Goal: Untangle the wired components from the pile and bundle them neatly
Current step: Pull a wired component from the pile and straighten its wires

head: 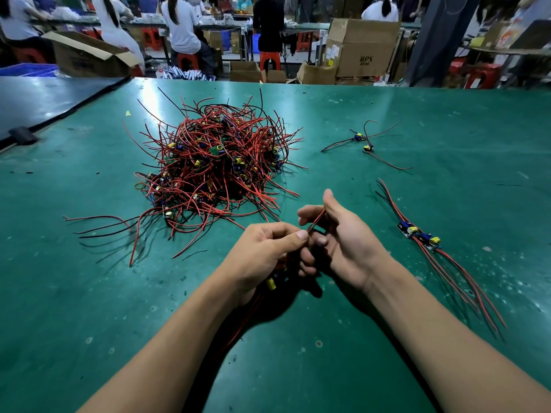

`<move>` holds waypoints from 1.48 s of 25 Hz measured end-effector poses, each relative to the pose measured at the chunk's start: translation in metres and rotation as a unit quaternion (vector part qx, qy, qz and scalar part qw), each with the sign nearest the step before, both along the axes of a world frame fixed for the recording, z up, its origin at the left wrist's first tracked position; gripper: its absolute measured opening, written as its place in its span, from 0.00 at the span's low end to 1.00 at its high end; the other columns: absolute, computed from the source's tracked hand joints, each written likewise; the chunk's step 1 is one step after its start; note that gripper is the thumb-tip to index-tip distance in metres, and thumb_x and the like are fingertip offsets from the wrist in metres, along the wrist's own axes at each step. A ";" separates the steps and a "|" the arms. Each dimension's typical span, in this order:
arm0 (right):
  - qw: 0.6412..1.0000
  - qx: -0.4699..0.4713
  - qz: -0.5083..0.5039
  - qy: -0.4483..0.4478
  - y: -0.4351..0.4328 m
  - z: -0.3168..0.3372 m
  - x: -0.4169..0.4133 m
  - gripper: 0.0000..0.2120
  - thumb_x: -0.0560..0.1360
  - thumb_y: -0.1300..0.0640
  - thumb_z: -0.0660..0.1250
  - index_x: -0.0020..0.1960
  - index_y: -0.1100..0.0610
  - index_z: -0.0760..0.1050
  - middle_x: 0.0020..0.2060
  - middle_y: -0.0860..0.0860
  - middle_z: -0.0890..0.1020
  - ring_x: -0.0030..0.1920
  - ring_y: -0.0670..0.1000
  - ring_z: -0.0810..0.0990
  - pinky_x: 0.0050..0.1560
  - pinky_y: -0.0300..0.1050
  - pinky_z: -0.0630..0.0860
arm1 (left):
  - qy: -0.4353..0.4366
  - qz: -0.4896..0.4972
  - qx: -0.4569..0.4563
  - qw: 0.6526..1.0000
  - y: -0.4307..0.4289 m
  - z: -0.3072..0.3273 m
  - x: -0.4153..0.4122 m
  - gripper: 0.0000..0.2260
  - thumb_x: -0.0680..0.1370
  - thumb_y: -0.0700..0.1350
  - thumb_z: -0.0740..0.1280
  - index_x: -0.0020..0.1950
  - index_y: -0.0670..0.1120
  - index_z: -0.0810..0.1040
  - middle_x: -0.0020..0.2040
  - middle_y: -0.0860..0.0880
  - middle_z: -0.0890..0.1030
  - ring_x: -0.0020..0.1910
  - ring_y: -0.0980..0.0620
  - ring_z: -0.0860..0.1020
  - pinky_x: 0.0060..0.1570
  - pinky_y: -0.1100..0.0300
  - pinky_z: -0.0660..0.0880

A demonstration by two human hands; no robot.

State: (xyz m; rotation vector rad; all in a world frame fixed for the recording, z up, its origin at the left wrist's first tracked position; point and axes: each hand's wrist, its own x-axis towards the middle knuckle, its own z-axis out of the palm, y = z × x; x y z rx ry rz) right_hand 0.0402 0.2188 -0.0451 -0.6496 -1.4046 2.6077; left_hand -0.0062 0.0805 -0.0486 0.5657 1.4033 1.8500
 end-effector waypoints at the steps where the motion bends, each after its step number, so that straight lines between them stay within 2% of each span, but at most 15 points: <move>1: 1.000 -0.023 0.007 0.002 0.001 0.001 0.001 0.25 0.81 0.39 0.55 0.42 0.57 0.78 0.24 0.48 0.75 0.24 0.49 0.64 0.33 0.42 0.62 | -0.002 -0.002 0.002 1.000 0.000 0.000 0.000 0.12 0.79 0.37 0.64 0.39 0.41 0.83 0.32 0.41 0.79 0.27 0.47 0.79 0.31 0.59 0.78; 3: 1.000 -0.005 0.015 0.003 0.003 -0.001 0.001 0.25 0.81 0.39 0.56 0.43 0.57 0.79 0.24 0.48 0.76 0.23 0.49 0.64 0.32 0.41 0.63 | -0.004 0.000 0.001 1.000 0.000 0.000 0.000 0.12 0.79 0.37 0.64 0.39 0.41 0.83 0.32 0.40 0.79 0.27 0.47 0.79 0.30 0.59 0.78; 7: 0.981 0.191 0.013 0.018 0.001 -0.006 0.006 0.20 0.76 0.39 0.67 0.47 0.56 0.84 0.31 0.57 0.76 0.23 0.48 0.68 0.26 0.38 0.67 | 0.002 0.020 -0.015 1.000 -0.001 -0.001 -0.001 0.07 0.80 0.37 0.63 0.44 0.37 0.78 0.32 0.42 0.79 0.27 0.48 0.79 0.30 0.60 0.78; 9: 0.989 0.138 0.035 0.050 -0.003 -0.008 0.011 0.15 0.74 0.48 0.74 0.51 0.60 0.82 0.29 0.59 0.76 0.23 0.52 0.74 0.28 0.46 0.77 | 0.008 0.025 -0.020 0.999 -0.001 -0.002 -0.001 0.06 0.80 0.37 0.63 0.46 0.36 0.77 0.31 0.42 0.79 0.26 0.48 0.79 0.30 0.60 0.78; 11: 0.988 0.138 0.022 0.062 -0.001 -0.011 0.012 0.14 0.74 0.51 0.75 0.51 0.62 0.81 0.25 0.55 0.76 0.22 0.51 0.75 0.27 0.47 0.77 | 0.012 0.027 -0.023 0.999 -0.001 -0.002 -0.001 0.07 0.80 0.37 0.63 0.46 0.36 0.77 0.32 0.42 0.79 0.27 0.48 0.79 0.30 0.61 0.78; 13: 0.952 0.301 -0.022 0.044 0.007 -0.011 0.010 0.13 0.74 0.48 0.74 0.46 0.59 0.83 0.25 0.49 0.79 0.25 0.45 0.75 0.31 0.41 0.73 | 0.018 0.023 -0.026 0.999 -0.001 -0.001 0.000 0.07 0.80 0.37 0.63 0.44 0.36 0.77 0.31 0.42 0.79 0.26 0.48 0.79 0.29 0.61 0.78; 15: 0.886 0.459 -0.064 0.026 0.017 -0.012 0.006 0.12 0.76 0.47 0.72 0.43 0.56 0.85 0.33 0.46 0.84 0.33 0.41 0.78 0.38 0.38 0.73 | 0.024 0.019 -0.031 0.999 0.000 0.000 0.001 0.07 0.80 0.37 0.62 0.44 0.36 0.76 0.31 0.42 0.79 0.26 0.49 0.78 0.29 0.62 0.77; 17: 0.854 0.514 -0.077 0.024 0.022 -0.015 0.004 0.11 0.78 0.48 0.70 0.44 0.54 0.86 0.36 0.46 0.85 0.39 0.40 0.80 0.43 0.34 0.72 | 0.030 0.019 -0.035 0.999 0.001 0.001 0.002 0.07 0.80 0.36 0.63 0.44 0.35 0.76 0.31 0.42 0.79 0.26 0.49 0.78 0.29 0.62 0.77; 21: 0.808 0.580 -0.103 0.023 0.021 -0.016 0.002 0.13 0.80 0.48 0.66 0.46 0.53 0.86 0.34 0.41 0.82 0.37 0.36 0.78 0.40 0.26 0.68 | 0.039 0.024 -0.042 0.998 0.002 0.001 0.003 0.07 0.80 0.36 0.63 0.44 0.35 0.77 0.31 0.42 0.79 0.26 0.49 0.78 0.29 0.62 0.77; 23: 0.808 0.576 -0.122 0.018 0.020 -0.015 0.002 0.15 0.81 0.47 0.64 0.44 0.54 0.85 0.32 0.46 0.82 0.34 0.39 0.77 0.35 0.27 0.67 | 0.039 0.026 -0.043 0.998 0.002 0.002 0.003 0.07 0.80 0.36 0.63 0.44 0.35 0.76 0.31 0.42 0.79 0.26 0.49 0.78 0.29 0.62 0.77; 25: 0.847 0.518 -0.118 0.008 0.016 -0.013 0.002 0.20 0.83 0.46 0.60 0.41 0.54 0.84 0.27 0.45 0.79 0.25 0.40 0.74 0.28 0.29 0.65 | 0.036 0.023 -0.041 0.998 0.002 0.002 0.002 0.07 0.80 0.37 0.63 0.44 0.35 0.77 0.31 0.42 0.79 0.26 0.49 0.78 0.29 0.63 0.76; 27: 0.936 0.345 -0.072 0.005 0.014 -0.007 0.002 0.25 0.84 0.44 0.56 0.41 0.57 0.82 0.21 0.44 0.75 0.18 0.41 0.65 0.21 0.35 0.59 | 0.031 0.016 -0.040 0.999 0.001 0.003 0.001 0.07 0.80 0.37 0.63 0.45 0.35 0.77 0.31 0.42 0.79 0.26 0.49 0.79 0.29 0.62 0.77; 29: 0.986 0.165 -0.024 -0.005 0.016 0.000 0.003 0.26 0.83 0.43 0.55 0.39 0.57 0.82 0.22 0.46 0.74 0.18 0.43 0.61 0.20 0.35 0.56 | 0.027 0.007 -0.043 0.999 0.001 0.003 0.000 0.07 0.80 0.38 0.64 0.47 0.34 0.77 0.32 0.42 0.79 0.27 0.49 0.79 0.30 0.62 0.77; 31: 0.996 0.093 0.002 -0.017 0.020 0.002 0.004 0.25 0.82 0.42 0.57 0.39 0.56 0.82 0.24 0.47 0.75 0.19 0.43 0.62 0.19 0.34 0.57 | 0.024 0.007 -0.047 0.999 0.001 0.002 0.000 0.07 0.80 0.39 0.63 0.47 0.35 0.77 0.32 0.42 0.80 0.27 0.49 0.80 0.31 0.62 0.78; 37: 0.996 0.076 -0.043 -0.013 0.026 -0.005 0.001 0.29 0.74 0.34 0.63 0.58 0.59 0.78 0.36 0.50 0.80 0.24 0.44 0.69 0.24 0.34 0.67 | -0.085 0.079 -0.015 0.993 0.004 0.003 -0.005 0.17 0.81 0.52 0.61 0.57 0.38 0.76 0.42 0.39 0.84 0.36 0.44 0.84 0.37 0.55 0.81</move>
